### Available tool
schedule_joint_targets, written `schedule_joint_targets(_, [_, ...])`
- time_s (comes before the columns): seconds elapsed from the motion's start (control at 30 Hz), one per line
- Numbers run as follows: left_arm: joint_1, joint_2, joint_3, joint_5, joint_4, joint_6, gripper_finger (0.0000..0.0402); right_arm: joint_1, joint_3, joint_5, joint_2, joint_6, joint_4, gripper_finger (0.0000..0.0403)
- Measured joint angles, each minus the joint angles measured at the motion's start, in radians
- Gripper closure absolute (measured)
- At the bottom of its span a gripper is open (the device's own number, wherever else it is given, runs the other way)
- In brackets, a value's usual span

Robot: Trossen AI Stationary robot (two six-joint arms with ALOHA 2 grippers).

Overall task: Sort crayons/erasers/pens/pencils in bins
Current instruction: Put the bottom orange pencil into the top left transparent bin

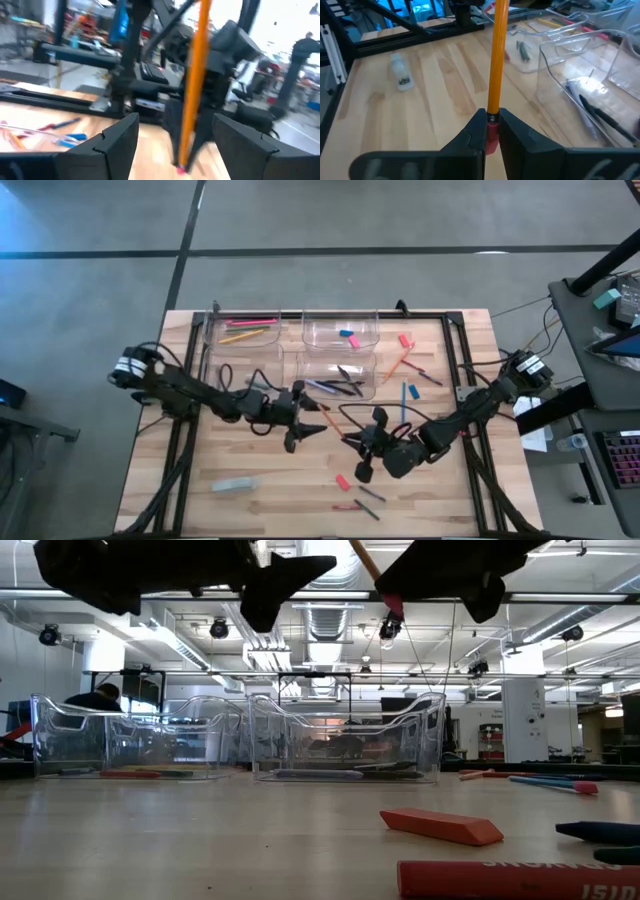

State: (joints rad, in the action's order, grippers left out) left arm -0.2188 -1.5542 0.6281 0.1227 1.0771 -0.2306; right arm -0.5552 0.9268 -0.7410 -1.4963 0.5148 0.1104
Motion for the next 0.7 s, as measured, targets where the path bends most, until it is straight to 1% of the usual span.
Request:
schedule_joint_targets(0.1, [-0.001, -0.045, 0.027, 0.001, 0.04, 0.001, 0.0164, 0.0, -0.001, 0.006, 0.0, 0.0, 0.0, 0.0378])
schedule_joint_targets(0.27, [-0.001, -0.079, 0.061, -0.005, 0.038, 0.0, 0.0165, 0.0, -0.008, 0.011, 0.0, 0.001, 0.0, 0.0378])
schedule_joint_targets(0.37, [-0.001, -0.084, 0.068, -0.005, 0.038, 0.001, 0.0179, 0.0, -0.013, 0.011, 0.0, 0.002, 0.0, 0.0378])
schedule_joint_targets(0.43, [-0.001, -0.084, 0.072, -0.005, 0.038, 0.001, 0.02, 0.0, -0.016, 0.011, 0.0, 0.008, 0.0, 0.0378])
schedule_joint_targets(0.53, [-0.001, -0.084, 0.076, -0.005, 0.037, 0.001, 0.0247, 0.0, -0.016, 0.01, 0.0, 0.007, 0.0, 0.0378])
schedule_joint_targets(0.7, [-0.001, -0.084, 0.076, -0.006, 0.037, 0.001, 0.0355, 0.0, -0.018, 0.008, 0.0, 0.007, 0.0, 0.0378])
